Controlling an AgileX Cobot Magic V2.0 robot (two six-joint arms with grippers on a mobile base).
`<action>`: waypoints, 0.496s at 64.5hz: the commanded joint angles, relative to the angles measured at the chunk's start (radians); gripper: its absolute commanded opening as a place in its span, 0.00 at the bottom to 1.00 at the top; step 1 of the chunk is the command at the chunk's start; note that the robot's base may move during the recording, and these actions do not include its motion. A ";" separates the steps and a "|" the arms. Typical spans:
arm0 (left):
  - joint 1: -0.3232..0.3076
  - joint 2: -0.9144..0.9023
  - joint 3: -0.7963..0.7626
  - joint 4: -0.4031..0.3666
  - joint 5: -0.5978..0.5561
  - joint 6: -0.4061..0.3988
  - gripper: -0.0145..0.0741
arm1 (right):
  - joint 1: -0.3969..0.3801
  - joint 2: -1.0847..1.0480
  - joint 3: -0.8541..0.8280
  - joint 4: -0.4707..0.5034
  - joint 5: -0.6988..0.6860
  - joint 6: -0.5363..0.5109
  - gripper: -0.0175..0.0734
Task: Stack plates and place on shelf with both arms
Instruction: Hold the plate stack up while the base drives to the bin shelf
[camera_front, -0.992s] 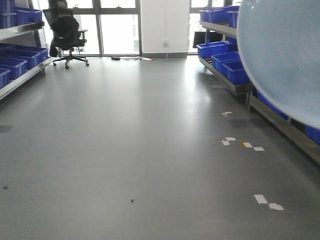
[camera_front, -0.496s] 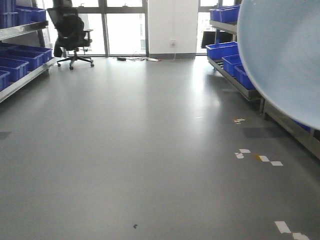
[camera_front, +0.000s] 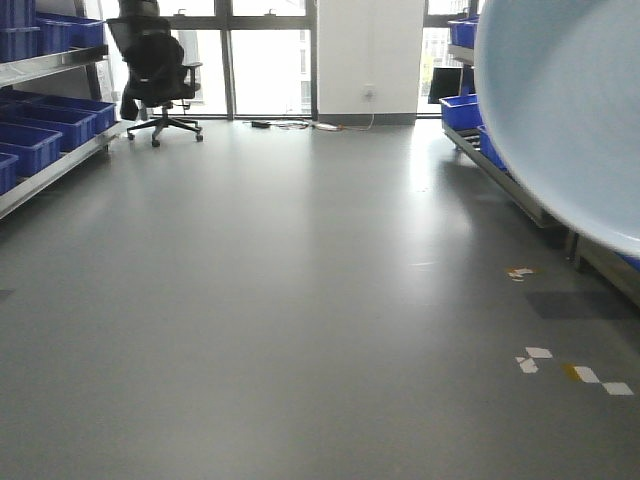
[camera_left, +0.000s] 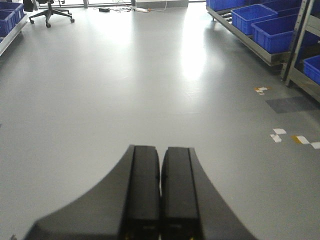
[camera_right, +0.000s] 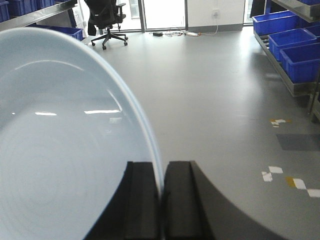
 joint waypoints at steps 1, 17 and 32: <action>0.003 0.005 -0.031 -0.002 -0.092 -0.003 0.26 | -0.004 0.006 -0.032 0.011 -0.108 -0.004 0.25; 0.003 0.005 -0.031 -0.002 -0.092 -0.003 0.26 | -0.004 0.006 -0.032 0.011 -0.108 -0.004 0.25; 0.003 0.005 -0.031 -0.002 -0.092 -0.003 0.26 | -0.004 0.006 -0.032 0.011 -0.108 -0.004 0.25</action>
